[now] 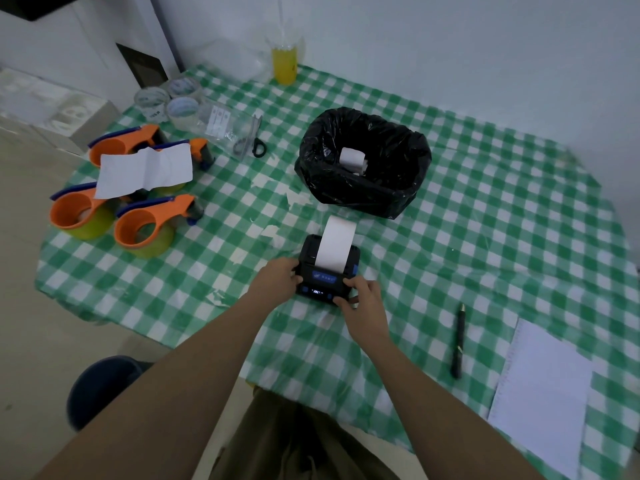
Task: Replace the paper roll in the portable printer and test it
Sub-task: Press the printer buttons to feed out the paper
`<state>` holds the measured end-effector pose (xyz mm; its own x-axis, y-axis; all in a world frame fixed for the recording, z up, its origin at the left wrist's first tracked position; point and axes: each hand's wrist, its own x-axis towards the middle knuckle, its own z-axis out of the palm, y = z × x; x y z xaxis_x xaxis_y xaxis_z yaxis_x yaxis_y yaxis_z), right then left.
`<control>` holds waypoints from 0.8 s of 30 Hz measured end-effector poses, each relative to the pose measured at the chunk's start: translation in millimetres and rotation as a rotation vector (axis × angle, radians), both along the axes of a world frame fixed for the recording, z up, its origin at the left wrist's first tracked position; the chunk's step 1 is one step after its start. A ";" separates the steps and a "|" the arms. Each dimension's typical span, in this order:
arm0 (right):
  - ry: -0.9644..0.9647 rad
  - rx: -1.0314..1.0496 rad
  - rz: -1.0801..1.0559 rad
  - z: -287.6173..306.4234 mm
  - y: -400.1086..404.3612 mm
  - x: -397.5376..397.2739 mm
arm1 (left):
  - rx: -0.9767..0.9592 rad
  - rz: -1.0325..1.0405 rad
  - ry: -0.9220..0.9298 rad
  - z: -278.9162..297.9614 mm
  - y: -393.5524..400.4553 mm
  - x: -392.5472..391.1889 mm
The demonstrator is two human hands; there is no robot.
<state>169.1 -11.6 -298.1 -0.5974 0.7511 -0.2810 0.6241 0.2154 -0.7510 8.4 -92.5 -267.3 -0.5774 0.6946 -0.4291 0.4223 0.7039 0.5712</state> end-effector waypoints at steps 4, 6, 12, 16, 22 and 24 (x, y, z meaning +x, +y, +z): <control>-0.002 0.005 0.006 1.0 -0.1 0.0 | -0.002 -0.009 0.006 -1.2 0.0 -1.9; -0.005 0.001 0.002 1.3 0.2 0.2 | 0.001 -0.010 0.005 -0.4 0.4 -1.8; -0.003 -0.010 -0.003 2.8 0.5 0.2 | -0.007 -0.006 -0.004 1.3 0.5 -1.3; -0.034 0.013 0.012 3.4 0.2 1.0 | -0.007 -0.006 -0.008 1.7 0.4 -1.4; -0.049 0.028 0.022 3.2 1.8 2.5 | -0.004 -0.003 -0.021 1.0 -0.2 -2.4; -0.047 0.035 0.029 3.0 2.3 2.8 | -0.003 0.002 -0.018 1.8 -0.3 -1.8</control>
<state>171.9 -9.3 -295.1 -0.6058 0.7435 -0.2832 0.6517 0.2595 -0.7127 6.6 -92.7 -265.5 -0.5711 0.6924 -0.4410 0.4109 0.7062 0.5766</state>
